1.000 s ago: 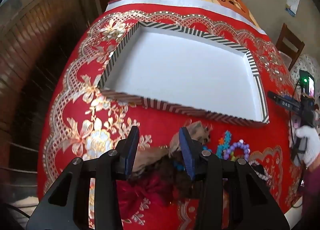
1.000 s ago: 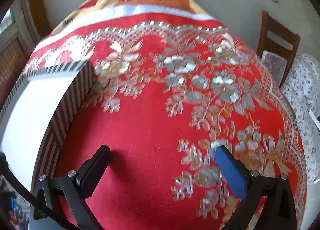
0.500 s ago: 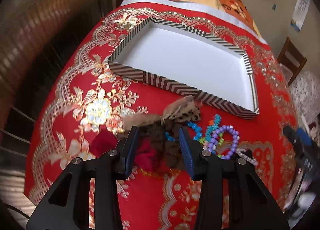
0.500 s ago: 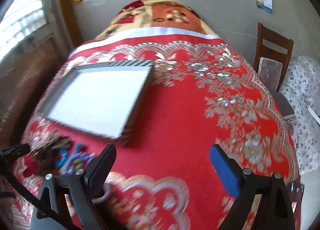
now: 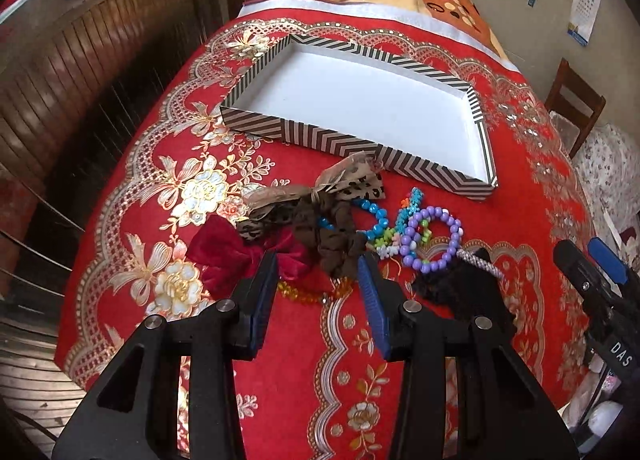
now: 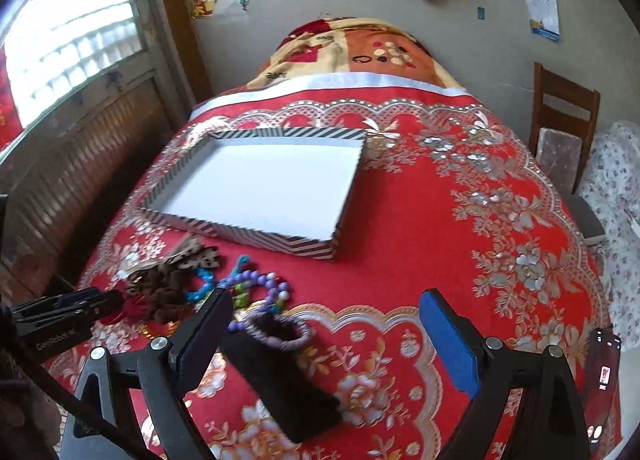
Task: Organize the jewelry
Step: 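Move both tools toward the jewelry pile beside the white tray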
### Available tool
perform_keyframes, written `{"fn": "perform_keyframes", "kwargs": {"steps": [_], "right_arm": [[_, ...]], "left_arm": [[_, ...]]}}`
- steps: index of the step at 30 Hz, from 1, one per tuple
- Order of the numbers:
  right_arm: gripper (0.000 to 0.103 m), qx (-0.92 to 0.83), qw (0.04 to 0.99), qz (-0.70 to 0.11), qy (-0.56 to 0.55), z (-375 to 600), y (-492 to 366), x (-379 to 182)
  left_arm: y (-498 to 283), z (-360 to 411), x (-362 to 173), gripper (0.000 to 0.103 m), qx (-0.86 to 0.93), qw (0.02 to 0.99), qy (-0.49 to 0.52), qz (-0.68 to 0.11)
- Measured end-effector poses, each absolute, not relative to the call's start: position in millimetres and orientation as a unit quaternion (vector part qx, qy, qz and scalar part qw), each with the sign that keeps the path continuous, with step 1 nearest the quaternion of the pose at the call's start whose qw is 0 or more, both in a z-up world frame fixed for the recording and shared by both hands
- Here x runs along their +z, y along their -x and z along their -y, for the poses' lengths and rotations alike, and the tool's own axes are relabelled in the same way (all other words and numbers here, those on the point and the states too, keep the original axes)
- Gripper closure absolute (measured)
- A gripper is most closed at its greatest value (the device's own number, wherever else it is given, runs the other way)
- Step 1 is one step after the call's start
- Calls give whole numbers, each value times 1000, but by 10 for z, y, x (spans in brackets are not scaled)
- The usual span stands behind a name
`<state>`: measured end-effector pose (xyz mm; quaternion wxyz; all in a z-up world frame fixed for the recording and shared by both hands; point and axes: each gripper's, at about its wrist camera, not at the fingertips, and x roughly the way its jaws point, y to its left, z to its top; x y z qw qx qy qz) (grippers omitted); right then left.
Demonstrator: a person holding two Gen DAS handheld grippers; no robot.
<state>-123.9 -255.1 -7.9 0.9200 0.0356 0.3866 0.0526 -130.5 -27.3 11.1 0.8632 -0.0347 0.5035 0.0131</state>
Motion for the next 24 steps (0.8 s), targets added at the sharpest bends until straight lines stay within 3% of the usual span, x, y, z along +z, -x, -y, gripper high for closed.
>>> {"fn": "perform_keyframes", "kwargs": {"steps": [24], "right_arm": [[10, 88, 910, -403, -43, 2687, 1374, -153]], "left_arm": [[1543, 146, 142, 63, 63, 860, 51, -504]]}}
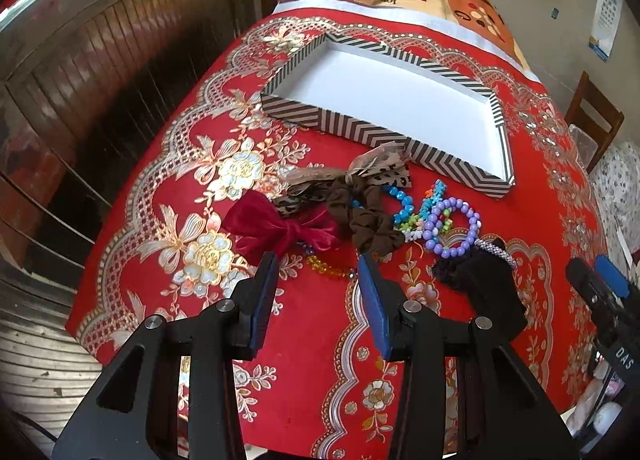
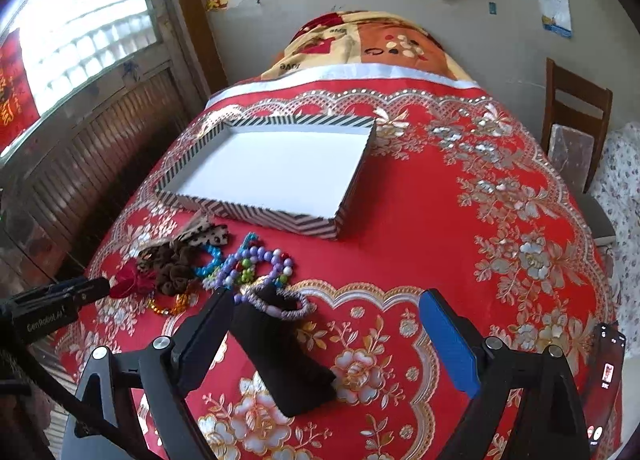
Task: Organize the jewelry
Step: 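Move both tools toward the jewelry pile beside the white tray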
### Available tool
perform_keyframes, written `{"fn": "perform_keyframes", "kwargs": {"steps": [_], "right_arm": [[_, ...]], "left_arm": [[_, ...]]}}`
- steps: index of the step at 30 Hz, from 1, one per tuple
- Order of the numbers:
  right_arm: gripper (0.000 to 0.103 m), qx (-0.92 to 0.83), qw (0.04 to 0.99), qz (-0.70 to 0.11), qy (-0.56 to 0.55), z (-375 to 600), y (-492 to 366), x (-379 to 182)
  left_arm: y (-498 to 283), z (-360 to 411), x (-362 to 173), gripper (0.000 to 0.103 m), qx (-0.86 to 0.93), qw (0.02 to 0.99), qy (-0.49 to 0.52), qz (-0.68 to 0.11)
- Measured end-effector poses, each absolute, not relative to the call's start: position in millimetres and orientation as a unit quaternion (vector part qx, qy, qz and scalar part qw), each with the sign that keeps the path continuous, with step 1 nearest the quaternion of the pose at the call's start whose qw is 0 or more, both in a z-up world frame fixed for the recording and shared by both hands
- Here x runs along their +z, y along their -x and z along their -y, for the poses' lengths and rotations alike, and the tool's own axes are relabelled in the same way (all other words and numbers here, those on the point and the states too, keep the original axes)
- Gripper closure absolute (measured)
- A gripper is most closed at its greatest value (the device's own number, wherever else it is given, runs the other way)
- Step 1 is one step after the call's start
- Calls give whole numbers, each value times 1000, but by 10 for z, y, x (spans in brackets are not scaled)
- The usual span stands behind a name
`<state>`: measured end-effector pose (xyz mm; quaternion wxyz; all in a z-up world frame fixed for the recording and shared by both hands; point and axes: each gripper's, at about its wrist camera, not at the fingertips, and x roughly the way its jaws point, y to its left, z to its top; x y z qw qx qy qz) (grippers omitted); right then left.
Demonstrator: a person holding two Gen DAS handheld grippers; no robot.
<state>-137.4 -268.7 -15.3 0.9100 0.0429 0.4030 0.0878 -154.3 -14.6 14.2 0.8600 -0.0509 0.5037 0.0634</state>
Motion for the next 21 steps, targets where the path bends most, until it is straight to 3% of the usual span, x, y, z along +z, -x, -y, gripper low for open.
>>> {"fn": "perform_keyframes", "kwargs": {"steps": [10, 12, 21], "right_arm": [[11, 97, 908, -406, -28, 2698, 1419, -185], [18, 100, 906, -410, -28, 2723, 1422, -206], [19, 110, 903, -414, -26, 2731, 1415, -235]], "left_arm": [[1527, 140, 175, 63, 66, 856, 70, -507], [1501, 137, 170, 63, 64, 855, 76, -509], [1453, 160, 155, 63, 57, 853, 81, -513]]}}
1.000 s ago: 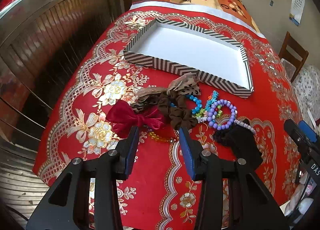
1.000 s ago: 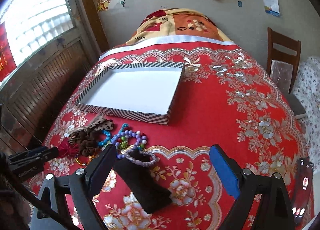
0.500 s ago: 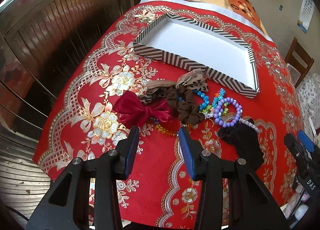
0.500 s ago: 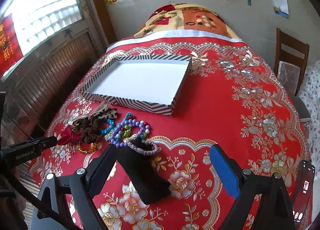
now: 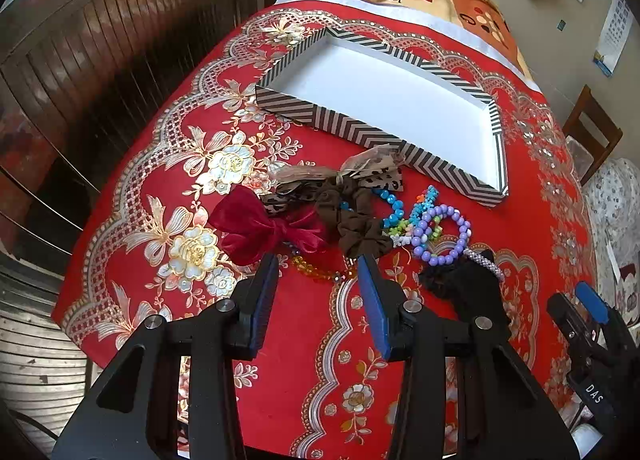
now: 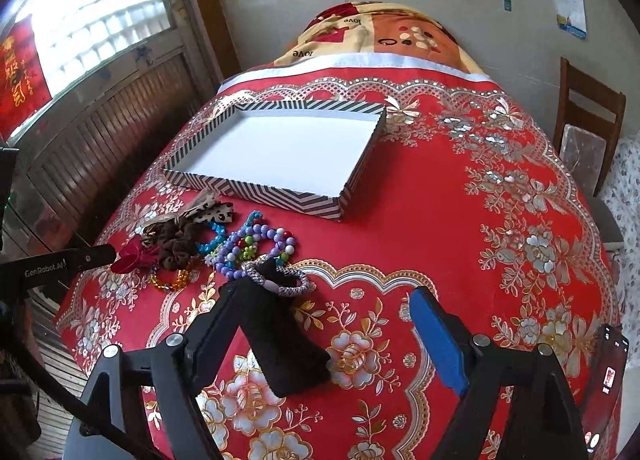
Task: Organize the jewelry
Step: 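Move both tools toward the jewelry pile beside the white tray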
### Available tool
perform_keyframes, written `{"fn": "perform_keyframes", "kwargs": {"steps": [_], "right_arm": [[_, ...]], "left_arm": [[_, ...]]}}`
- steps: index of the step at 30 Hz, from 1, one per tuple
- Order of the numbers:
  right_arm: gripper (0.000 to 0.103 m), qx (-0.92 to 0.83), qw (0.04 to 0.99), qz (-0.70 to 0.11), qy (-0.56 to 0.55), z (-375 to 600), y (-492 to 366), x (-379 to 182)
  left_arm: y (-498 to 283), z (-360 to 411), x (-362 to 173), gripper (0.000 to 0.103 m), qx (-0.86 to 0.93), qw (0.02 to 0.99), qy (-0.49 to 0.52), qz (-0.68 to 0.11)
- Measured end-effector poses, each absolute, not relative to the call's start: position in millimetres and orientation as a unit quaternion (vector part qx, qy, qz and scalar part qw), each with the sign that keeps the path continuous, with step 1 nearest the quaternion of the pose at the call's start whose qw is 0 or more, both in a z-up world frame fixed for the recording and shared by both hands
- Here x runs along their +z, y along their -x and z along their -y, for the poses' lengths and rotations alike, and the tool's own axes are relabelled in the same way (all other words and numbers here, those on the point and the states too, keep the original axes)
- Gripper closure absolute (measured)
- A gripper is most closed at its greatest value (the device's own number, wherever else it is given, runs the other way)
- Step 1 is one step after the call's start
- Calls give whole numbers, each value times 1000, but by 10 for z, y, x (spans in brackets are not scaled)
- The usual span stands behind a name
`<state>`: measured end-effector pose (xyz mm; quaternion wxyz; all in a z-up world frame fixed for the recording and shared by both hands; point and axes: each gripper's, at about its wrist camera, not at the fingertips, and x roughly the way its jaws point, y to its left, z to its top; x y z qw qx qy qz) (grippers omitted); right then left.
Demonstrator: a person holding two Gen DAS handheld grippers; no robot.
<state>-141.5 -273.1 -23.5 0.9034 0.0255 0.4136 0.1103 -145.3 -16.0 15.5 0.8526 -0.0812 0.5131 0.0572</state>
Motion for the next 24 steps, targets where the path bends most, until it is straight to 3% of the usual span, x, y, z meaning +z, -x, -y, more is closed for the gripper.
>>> {"fn": "perform_keyframes", "kwargs": {"steps": [8, 24], "right_arm": [[29, 125, 900, -417, -28, 2689, 1445, -255], [29, 148, 898, -412, -41, 2706, 1414, -258]], "left_arm": [[1430, 210, 92, 63, 48, 848, 84, -521], [1405, 189, 134, 63, 47, 850, 101, -516]]}}
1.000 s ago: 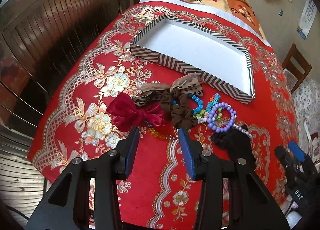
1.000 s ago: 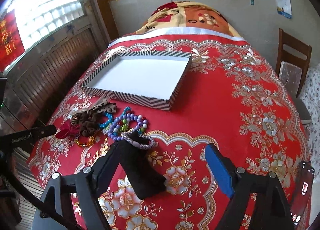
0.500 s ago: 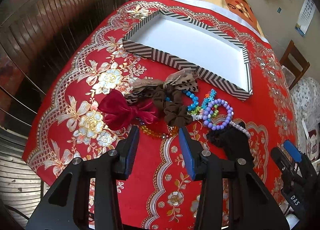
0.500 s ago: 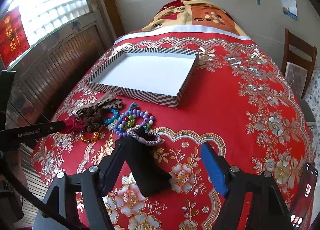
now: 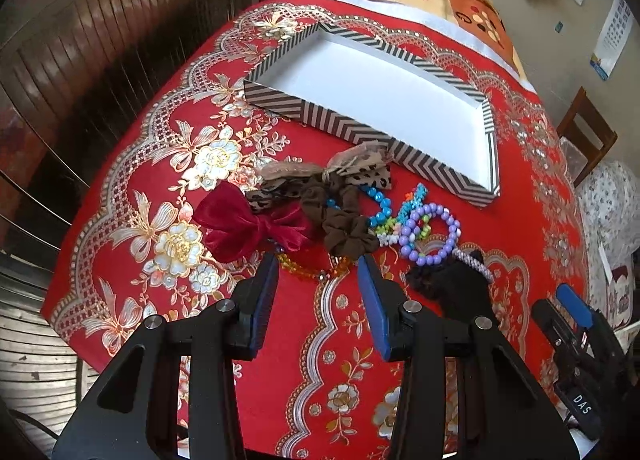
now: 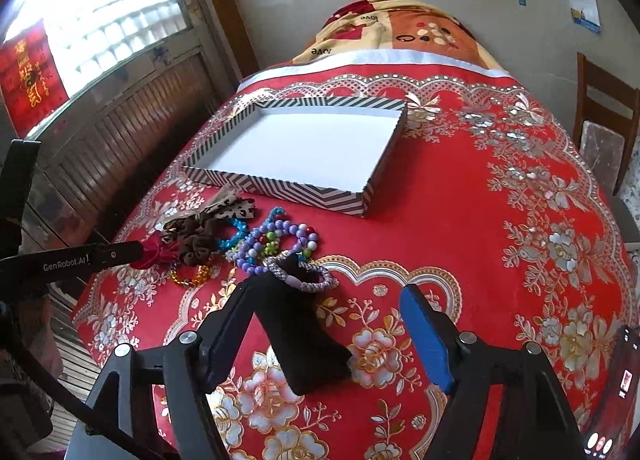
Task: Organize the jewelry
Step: 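Move both tools toward the jewelry pile beside the white tray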
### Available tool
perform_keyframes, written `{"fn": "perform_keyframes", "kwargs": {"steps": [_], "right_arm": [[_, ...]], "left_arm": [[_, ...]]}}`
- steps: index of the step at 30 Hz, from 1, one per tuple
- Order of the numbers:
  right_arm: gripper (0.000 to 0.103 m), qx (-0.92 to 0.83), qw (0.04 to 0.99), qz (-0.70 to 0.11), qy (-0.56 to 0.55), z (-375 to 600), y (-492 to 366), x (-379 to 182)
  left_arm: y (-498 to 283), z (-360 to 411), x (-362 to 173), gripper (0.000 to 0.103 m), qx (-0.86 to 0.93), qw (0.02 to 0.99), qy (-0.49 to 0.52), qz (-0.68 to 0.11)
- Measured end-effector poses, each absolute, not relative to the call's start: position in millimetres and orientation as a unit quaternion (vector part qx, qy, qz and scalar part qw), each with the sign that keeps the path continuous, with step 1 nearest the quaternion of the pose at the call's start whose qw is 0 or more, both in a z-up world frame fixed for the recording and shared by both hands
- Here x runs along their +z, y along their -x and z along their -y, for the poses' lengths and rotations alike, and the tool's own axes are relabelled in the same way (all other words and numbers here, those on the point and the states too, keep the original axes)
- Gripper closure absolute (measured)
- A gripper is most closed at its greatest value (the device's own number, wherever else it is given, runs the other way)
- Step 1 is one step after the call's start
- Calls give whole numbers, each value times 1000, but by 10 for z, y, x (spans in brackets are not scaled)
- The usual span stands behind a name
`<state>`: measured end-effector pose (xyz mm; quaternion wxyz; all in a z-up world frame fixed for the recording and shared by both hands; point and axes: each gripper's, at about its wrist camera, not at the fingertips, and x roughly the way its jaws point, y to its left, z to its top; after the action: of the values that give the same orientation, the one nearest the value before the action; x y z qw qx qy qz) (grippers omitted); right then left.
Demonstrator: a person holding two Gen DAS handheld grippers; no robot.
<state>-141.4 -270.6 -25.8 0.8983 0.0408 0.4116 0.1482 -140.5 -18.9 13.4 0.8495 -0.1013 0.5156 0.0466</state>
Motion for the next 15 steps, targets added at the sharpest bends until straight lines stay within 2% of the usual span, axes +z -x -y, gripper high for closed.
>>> {"fn": "perform_keyframes", "kwargs": {"steps": [5, 15], "right_arm": [[29, 155, 892, -424, -25, 2603, 1350, -270], [29, 155, 888, -432, -14, 2474, 1222, -322]], "left_arm": [[1284, 112, 81, 63, 45, 844, 126, -520], [1098, 80, -14, 63, 46, 839, 109, -531]]}}
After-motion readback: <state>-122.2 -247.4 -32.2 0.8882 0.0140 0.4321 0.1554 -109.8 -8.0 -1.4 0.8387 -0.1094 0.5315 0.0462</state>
